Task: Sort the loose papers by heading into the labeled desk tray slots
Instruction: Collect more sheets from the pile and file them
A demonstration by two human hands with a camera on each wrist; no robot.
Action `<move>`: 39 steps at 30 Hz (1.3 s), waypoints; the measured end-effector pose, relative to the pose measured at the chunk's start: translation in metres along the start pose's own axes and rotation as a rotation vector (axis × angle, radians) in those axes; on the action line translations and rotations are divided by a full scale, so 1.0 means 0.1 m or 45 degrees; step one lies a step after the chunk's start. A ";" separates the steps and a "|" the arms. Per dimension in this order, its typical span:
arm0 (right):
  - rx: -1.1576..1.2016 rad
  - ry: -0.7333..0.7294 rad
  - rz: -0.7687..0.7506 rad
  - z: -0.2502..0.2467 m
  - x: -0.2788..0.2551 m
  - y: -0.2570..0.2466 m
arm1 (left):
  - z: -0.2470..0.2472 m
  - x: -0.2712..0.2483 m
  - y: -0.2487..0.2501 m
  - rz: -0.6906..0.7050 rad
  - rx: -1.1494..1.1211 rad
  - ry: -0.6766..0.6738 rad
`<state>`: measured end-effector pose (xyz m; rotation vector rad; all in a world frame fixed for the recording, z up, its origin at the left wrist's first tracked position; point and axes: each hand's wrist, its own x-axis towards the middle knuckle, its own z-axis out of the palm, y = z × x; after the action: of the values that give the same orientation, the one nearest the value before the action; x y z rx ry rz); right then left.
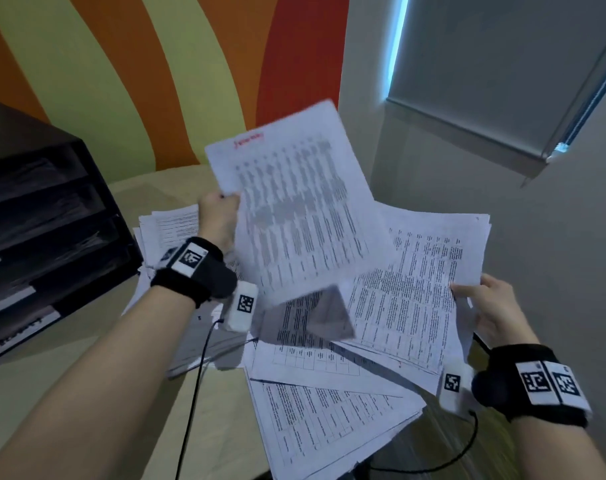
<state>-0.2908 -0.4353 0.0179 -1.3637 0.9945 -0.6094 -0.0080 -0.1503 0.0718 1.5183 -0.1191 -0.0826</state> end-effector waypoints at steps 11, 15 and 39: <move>0.072 -0.316 -0.068 0.43 -0.22 -0.13 | 0.77 -0.76 -0.39 -0.193 0.181 -0.443; -0.147 -0.290 -0.168 0.38 -0.19 -0.04 | 0.71 -0.64 -0.47 -0.260 0.322 -0.555; 0.328 0.316 -0.378 -0.04 -0.04 -0.15 | 0.51 -0.39 -0.85 -0.180 1.131 -0.458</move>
<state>-0.2935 -0.4365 0.0341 -1.2319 0.8773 -1.1139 -0.0518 -0.1998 -0.0112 2.3870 -0.3707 -0.4649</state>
